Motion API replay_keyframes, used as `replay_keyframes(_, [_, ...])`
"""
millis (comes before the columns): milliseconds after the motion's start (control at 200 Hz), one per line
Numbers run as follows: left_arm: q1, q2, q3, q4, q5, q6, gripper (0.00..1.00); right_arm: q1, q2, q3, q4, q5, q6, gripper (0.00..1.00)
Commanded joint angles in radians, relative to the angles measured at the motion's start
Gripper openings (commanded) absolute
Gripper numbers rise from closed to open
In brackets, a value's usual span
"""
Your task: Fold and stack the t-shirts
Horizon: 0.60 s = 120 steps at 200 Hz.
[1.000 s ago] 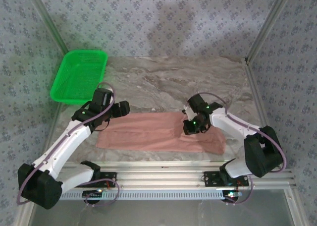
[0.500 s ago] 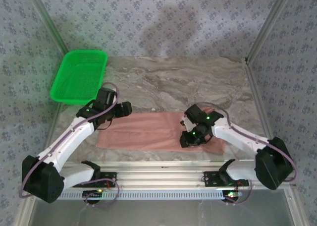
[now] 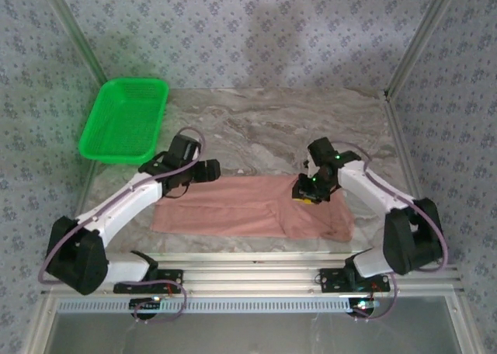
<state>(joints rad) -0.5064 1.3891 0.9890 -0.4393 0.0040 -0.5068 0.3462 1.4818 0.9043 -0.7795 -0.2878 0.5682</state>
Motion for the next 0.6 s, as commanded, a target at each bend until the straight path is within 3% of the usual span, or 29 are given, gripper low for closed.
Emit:
replay_keyframes(0, [-0.005,0.125,0.094,-0.055,0.034,0.029,0.83,-0.01,0.031,-0.017,-0.003,0.158,0.105,0.31])
replay_keyframes(115, [-0.004,0.246,0.111,-0.077,0.037,0.007,0.82,-0.038,0.125,0.004,-0.012,0.292,0.171,0.36])
replay_keyframes(360, [0.021,0.399,0.083,-0.16,-0.076,-0.061,0.8,-0.121,0.376,0.211,0.023,0.348,0.237,0.4])
replay_keyframes(540, [0.024,0.426,0.073,-0.203,-0.091,-0.116,0.79,-0.173,0.629,0.572,-0.037,0.34,0.228,0.39])
replay_keyframes(595, [0.019,0.425,0.074,-0.218,-0.087,-0.142,0.79,-0.181,0.717,0.72,-0.058,0.288,0.209,0.38])
